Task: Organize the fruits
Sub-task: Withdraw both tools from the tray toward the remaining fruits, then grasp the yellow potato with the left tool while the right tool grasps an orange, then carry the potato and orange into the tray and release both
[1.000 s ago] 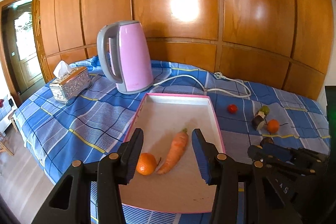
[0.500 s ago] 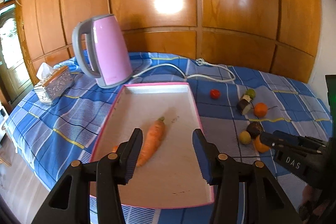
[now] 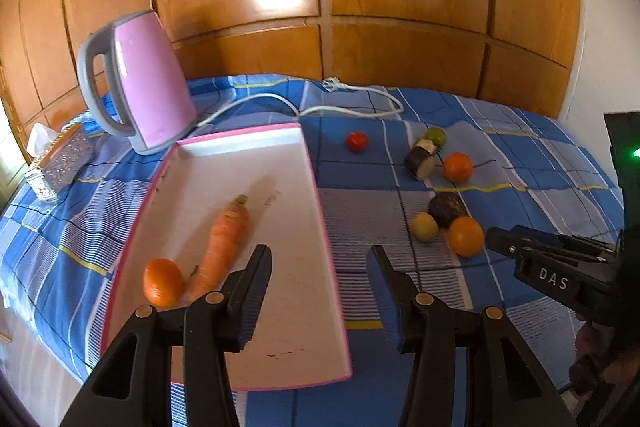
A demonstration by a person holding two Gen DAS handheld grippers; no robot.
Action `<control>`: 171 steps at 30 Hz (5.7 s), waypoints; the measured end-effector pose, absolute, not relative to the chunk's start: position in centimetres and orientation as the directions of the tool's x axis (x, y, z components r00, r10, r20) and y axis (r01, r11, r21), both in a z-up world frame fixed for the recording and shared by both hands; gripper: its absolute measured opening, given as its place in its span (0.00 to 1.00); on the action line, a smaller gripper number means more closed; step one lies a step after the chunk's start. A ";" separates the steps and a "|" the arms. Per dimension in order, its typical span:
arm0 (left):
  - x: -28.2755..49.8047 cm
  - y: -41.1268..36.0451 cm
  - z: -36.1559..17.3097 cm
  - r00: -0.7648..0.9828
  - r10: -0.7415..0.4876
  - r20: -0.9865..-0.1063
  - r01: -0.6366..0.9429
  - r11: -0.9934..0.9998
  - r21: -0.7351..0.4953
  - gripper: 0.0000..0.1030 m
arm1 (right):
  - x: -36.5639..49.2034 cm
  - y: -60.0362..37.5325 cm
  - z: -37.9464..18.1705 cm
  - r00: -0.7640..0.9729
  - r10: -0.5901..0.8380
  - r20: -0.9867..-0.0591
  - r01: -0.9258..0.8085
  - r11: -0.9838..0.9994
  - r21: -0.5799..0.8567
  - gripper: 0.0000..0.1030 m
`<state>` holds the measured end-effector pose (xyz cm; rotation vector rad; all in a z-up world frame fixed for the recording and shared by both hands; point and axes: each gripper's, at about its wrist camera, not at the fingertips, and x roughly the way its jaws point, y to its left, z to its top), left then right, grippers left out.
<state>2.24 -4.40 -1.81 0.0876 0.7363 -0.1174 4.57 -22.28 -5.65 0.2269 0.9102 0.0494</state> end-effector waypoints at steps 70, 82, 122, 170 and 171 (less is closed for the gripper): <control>9.2 -11.4 -7.9 0.541 -0.275 -0.795 0.297 0.947 -0.125 0.25 | 6.7 -23.9 -8.3 0.590 0.092 -0.802 0.050 0.987 0.150 0.32; 7.2 -10.8 -7.0 0.555 -0.268 -0.787 0.296 0.948 -0.114 0.25 | 5.8 -23.2 -8.1 0.584 0.118 -0.803 0.024 0.986 0.163 0.32; 4.0 -4.1 -1.6 0.677 -0.253 -0.691 0.188 0.967 -0.169 0.25 | 4.2 -17.5 -4.4 0.597 0.234 -0.767 -0.136 0.972 0.191 0.31; 3.1 8.1 1.3 0.794 0.036 -0.607 -0.148 0.980 -0.135 0.37 | 6.9 -6.7 -3.5 0.544 0.333 -0.770 -0.297 0.935 0.194 0.35; 2.9 7.9 1.4 0.796 0.035 -0.604 -0.144 0.981 -0.133 0.37 | 6.7 -6.9 -3.5 0.548 0.329 -0.769 -0.293 0.937 0.192 0.35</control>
